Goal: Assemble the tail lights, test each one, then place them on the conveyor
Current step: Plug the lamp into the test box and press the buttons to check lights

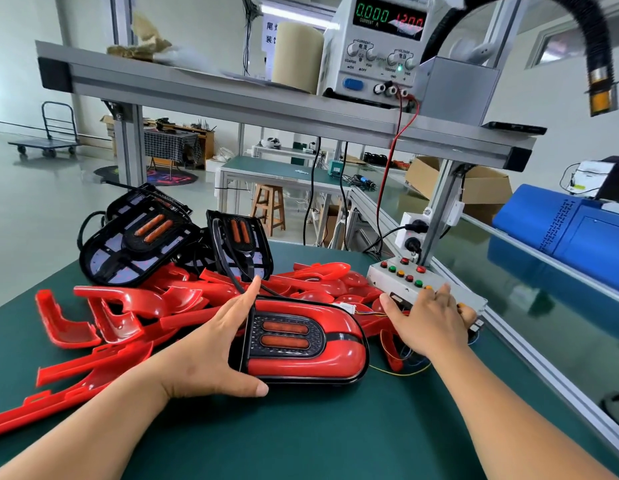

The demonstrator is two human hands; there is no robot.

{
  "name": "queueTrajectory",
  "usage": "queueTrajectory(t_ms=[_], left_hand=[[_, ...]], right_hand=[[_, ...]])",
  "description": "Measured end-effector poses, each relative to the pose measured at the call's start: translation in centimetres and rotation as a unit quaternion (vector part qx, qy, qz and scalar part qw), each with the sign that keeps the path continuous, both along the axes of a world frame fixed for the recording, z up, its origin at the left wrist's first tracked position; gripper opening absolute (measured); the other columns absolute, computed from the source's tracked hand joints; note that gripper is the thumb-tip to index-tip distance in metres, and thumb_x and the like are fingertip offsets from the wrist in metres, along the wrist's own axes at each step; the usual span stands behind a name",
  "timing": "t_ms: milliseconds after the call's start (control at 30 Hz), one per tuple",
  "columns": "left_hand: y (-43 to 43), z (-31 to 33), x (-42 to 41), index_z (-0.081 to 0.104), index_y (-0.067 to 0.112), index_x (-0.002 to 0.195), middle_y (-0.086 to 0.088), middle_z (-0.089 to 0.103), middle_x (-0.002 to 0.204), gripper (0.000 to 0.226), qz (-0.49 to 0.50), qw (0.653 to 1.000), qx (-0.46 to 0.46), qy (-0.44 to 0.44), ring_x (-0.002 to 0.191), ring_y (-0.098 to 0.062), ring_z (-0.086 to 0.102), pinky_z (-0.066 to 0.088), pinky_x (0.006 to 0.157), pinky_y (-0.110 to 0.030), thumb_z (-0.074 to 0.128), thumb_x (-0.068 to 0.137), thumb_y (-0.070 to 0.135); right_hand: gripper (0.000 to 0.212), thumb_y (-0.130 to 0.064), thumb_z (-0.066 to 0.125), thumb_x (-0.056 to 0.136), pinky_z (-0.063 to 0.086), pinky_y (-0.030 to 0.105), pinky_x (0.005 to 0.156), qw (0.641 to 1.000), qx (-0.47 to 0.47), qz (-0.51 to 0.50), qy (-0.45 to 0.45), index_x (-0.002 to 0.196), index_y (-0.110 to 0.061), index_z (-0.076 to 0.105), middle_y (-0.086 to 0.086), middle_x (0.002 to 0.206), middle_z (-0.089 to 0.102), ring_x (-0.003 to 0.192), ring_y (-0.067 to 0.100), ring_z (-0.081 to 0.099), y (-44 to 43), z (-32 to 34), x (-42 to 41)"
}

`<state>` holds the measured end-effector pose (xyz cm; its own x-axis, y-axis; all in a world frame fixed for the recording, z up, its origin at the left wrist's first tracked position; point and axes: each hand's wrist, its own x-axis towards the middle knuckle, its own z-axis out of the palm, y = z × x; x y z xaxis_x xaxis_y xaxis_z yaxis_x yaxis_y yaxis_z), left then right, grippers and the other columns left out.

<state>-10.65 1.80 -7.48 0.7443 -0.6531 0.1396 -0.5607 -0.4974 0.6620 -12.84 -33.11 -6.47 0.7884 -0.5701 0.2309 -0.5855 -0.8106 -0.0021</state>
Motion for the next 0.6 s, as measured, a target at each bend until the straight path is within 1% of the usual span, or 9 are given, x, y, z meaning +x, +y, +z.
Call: queueTrajectory(t_ms=[33,67,167,233,333,400,467,533,600], left_hand=[[0.01,0.00,0.00,-0.031,0.065,0.130,0.043,-0.004,0.142,0.136,0.000,1.000,-0.002,0.001,0.137,0.015,0.007,0.010,0.099,0.003,0.083,0.057,0.054],[0.00,0.01,-0.01,-0.031,0.065,0.130,0.043,-0.004,0.143,0.136,0.000,1.000,-0.002,0.002,0.137,0.014,0.007,0.010,0.101,0.001,0.083,0.057,0.054],[-0.05,0.11,-0.11,-0.031,0.064,0.131,0.033,-0.005,0.151,0.136,0.000,1.000,-0.002,0.001,0.140,0.011,0.006,0.012,0.108,-0.009,0.083,0.058,0.054],[-0.04,0.11,-0.13,-0.031,0.063,0.131,0.032,-0.003,0.152,0.136,0.001,1.000,-0.002,0.001,0.141,0.011,0.006,0.012,0.107,-0.006,0.084,0.059,0.052],[0.01,0.13,-0.14,-0.031,0.063,0.130,0.036,-0.004,0.149,0.136,0.002,1.000,-0.005,0.004,0.139,0.013,0.006,0.010,0.101,0.002,0.084,0.059,0.052],[-0.02,0.18,-0.16,-0.031,0.063,0.130,0.035,-0.004,0.150,0.136,0.002,1.000,-0.006,0.005,0.140,0.012,0.005,0.011,0.103,-0.002,0.083,0.058,0.052],[-0.05,0.22,-0.17,-0.031,0.063,0.131,0.032,-0.004,0.152,0.136,0.001,1.000,-0.005,0.005,0.141,0.010,0.005,0.011,0.107,-0.006,0.083,0.057,0.054],[-0.08,0.25,-0.17,-0.031,0.064,0.130,0.031,-0.005,0.153,0.136,0.002,1.000,-0.003,0.006,0.141,0.009,0.005,0.012,0.109,-0.010,0.082,0.056,0.056],[-0.07,0.22,-0.14,-0.031,0.064,0.130,0.033,-0.004,0.152,0.136,0.002,1.000,-0.002,0.007,0.141,0.009,0.006,0.012,0.109,-0.009,0.082,0.055,0.057]], right_hand=[[0.109,-0.087,0.008,0.078,0.019,0.049,0.110,1.000,0.001,0.001,0.000,0.145,-0.005,0.033,0.024,0.159,0.015,0.146,0.033,0.021,-0.01,-0.01,-0.05],[0.109,-0.087,0.008,0.078,0.019,0.049,0.110,1.000,0.004,0.003,-0.001,0.145,-0.005,0.033,0.024,0.159,0.014,0.146,0.033,0.020,-0.02,-0.04,-0.11],[0.108,-0.086,0.009,0.079,0.016,0.051,0.114,1.000,0.021,0.012,0.000,0.149,-0.005,0.028,0.021,0.161,0.009,0.149,0.032,0.013,0.08,-0.27,-0.29],[0.105,-0.084,0.009,0.081,0.010,0.053,0.115,1.000,0.022,0.018,0.002,0.150,-0.006,0.026,0.018,0.162,0.006,0.150,0.031,0.008,0.20,-0.48,-0.37],[0.101,-0.082,0.008,0.083,0.008,0.054,0.113,1.000,0.006,0.022,-0.005,0.148,-0.008,0.031,0.017,0.163,0.005,0.150,0.030,0.008,0.19,-0.54,-0.44],[0.102,-0.082,0.007,0.083,0.008,0.054,0.113,1.000,0.001,0.017,-0.007,0.148,-0.008,0.031,0.018,0.162,0.006,0.150,0.031,0.008,0.09,-0.40,-0.49],[0.104,-0.083,0.004,0.081,0.009,0.055,0.114,1.000,-0.001,0.008,-0.008,0.148,-0.007,0.031,0.019,0.162,0.009,0.150,0.033,0.005,0.00,-0.31,-0.54],[0.108,-0.084,0.000,0.078,0.008,0.055,0.114,1.000,-0.002,-0.004,-0.012,0.146,-0.006,0.034,0.018,0.160,0.018,0.150,0.034,0.003,-0.05,-0.25,-0.63],[0.111,-0.084,-0.002,0.075,0.008,0.054,0.113,1.000,-0.001,-0.013,-0.013,0.144,-0.006,0.037,0.018,0.158,0.024,0.149,0.034,0.002,-0.08,-0.29,-0.74]])
